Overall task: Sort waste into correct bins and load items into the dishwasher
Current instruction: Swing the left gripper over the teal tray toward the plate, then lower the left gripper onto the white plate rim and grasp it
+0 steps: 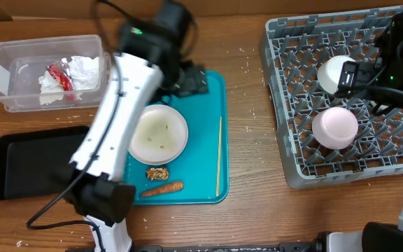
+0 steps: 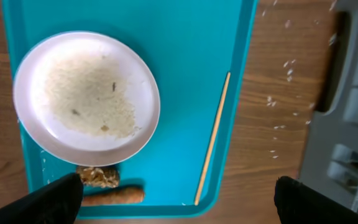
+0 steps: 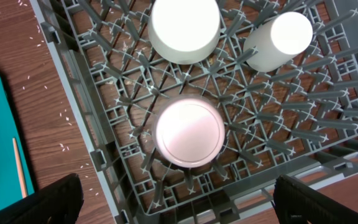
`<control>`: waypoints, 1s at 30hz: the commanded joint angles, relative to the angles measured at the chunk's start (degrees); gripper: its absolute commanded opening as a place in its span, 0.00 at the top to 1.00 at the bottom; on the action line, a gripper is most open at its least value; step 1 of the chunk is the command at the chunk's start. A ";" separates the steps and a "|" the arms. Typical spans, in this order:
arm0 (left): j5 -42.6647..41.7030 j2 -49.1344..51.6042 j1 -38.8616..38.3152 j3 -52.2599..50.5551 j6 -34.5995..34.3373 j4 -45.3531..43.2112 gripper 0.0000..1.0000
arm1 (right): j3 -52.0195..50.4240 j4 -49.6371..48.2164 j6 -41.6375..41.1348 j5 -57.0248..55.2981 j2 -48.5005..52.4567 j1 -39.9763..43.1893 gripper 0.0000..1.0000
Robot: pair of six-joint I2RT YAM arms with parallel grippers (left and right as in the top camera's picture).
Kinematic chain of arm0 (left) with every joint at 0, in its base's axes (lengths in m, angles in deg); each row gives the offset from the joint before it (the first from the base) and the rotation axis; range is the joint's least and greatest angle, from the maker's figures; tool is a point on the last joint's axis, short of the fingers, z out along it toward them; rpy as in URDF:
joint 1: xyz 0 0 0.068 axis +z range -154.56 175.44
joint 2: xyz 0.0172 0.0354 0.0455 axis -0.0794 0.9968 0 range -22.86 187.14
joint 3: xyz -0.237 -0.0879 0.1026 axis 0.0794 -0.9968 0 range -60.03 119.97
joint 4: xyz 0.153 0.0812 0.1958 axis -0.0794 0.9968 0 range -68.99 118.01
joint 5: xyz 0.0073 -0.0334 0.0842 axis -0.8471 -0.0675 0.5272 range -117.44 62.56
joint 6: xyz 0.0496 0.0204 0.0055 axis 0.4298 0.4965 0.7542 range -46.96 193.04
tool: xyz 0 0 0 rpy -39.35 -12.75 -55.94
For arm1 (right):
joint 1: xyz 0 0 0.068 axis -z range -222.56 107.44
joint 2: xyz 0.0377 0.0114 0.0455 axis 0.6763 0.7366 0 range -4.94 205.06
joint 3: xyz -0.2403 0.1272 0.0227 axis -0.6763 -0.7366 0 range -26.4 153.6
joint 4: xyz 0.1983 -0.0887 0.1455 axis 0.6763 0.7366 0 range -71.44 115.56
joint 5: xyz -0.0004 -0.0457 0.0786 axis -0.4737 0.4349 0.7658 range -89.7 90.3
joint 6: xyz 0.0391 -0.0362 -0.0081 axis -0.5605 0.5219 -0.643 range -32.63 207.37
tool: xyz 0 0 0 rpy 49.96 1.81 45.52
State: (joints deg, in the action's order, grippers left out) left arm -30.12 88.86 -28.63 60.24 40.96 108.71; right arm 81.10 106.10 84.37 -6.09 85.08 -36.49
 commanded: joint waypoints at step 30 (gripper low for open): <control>4.81 0.70 -2.54 -41.16 -6.97 -43.32 0.32 | 0.46 -0.26 0.07 -0.44 -0.20 0.17 0.00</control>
State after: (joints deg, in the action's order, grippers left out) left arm -26.58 89.04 -31.32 21.11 34.34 66.33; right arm 81.10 106.08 84.39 -6.11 85.08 -36.49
